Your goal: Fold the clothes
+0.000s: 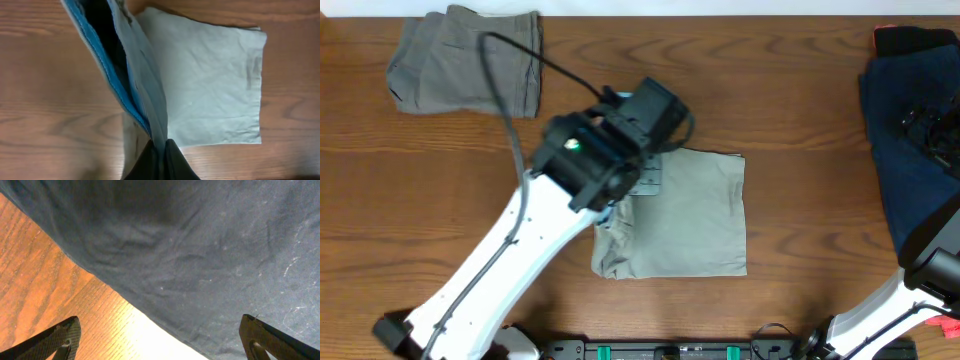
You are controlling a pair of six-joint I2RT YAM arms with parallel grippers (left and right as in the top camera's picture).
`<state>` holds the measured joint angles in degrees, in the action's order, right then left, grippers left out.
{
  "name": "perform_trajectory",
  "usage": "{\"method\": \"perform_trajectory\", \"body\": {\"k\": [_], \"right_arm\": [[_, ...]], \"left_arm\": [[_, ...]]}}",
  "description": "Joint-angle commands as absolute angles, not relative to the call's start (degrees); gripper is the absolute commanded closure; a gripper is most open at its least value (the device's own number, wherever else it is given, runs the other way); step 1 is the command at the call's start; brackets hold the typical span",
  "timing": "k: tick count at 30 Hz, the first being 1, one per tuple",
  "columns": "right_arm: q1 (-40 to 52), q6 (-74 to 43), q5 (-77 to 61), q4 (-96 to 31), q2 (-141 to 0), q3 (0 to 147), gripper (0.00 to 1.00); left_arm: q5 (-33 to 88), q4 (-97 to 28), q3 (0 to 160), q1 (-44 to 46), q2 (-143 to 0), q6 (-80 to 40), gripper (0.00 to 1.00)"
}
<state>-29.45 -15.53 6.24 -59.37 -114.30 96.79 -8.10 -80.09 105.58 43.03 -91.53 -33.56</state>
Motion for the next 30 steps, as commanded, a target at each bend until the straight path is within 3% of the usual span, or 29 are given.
{"method": "perform_trajectory", "body": {"k": [1, 30], "right_arm": [[-29.6, -16.3, 6.6, -59.5, -112.9, 97.5, 0.01], [-29.6, -16.3, 6.6, -59.5, -112.9, 97.5, 0.01]], "left_arm": [[-8.4, -78.4, 107.0, 45.7, -95.0, -36.3, 0.94], [-1.9, -63.8, 107.0, 52.2, -120.7, -38.9, 0.94]]}}
